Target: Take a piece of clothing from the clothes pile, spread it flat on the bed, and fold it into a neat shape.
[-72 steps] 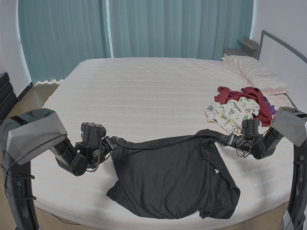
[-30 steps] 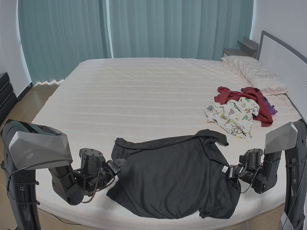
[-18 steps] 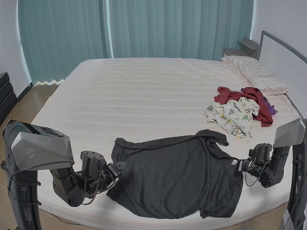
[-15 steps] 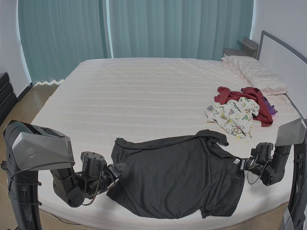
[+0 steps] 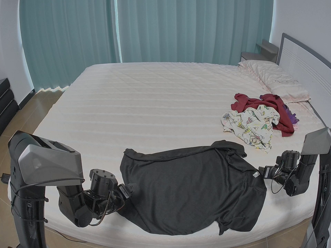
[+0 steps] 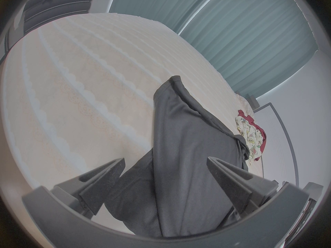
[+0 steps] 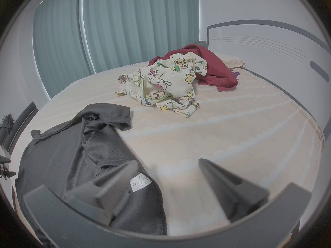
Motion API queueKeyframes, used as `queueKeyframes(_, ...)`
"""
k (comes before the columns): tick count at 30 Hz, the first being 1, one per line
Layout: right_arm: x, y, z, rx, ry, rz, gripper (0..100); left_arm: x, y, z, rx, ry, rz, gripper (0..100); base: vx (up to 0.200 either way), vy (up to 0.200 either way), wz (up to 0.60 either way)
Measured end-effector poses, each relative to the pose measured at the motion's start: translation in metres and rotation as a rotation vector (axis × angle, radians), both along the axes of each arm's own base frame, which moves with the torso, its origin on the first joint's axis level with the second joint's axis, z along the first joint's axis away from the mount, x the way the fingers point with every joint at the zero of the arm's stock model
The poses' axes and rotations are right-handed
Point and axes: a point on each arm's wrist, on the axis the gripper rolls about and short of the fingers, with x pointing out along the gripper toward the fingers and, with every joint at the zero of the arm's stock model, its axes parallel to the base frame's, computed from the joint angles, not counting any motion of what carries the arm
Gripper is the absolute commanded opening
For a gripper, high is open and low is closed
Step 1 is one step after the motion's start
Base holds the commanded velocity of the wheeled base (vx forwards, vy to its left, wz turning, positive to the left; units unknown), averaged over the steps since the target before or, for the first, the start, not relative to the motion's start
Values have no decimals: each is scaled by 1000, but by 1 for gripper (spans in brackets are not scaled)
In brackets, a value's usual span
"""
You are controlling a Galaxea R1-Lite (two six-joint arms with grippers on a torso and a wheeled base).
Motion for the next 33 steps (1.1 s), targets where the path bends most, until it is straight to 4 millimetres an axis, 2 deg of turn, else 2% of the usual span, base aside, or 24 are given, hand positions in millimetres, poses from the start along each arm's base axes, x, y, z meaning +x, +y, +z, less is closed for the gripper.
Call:
queueKeyframes(5, -3, 1, 1, 7, -6, 0, 100, -3, 0, -2, 6, 11, -5, 100, 0, 0, 0)
queueKeyframes(13, -28, 15, 9, 72, 13, 34, 100, -10, -4, -4, 31, 22, -11, 100, 0, 0, 0)
queueKeyframes(23, -46, 28, 10, 96, 49, 70, 100, -19, -6, -10, 87, 47, -21, 100, 0, 0, 0)
queueKeyframes(29, -54, 29, 9, 131, 75, 55, 100, -23, -3, -11, 115, 56, -17, 100, 0, 0, 0)
queueKeyframes(33, -56, 28, 8, 151, 85, 63, 100, -28, 0, -13, 192, 63, -50, 100, 0, 0, 0)
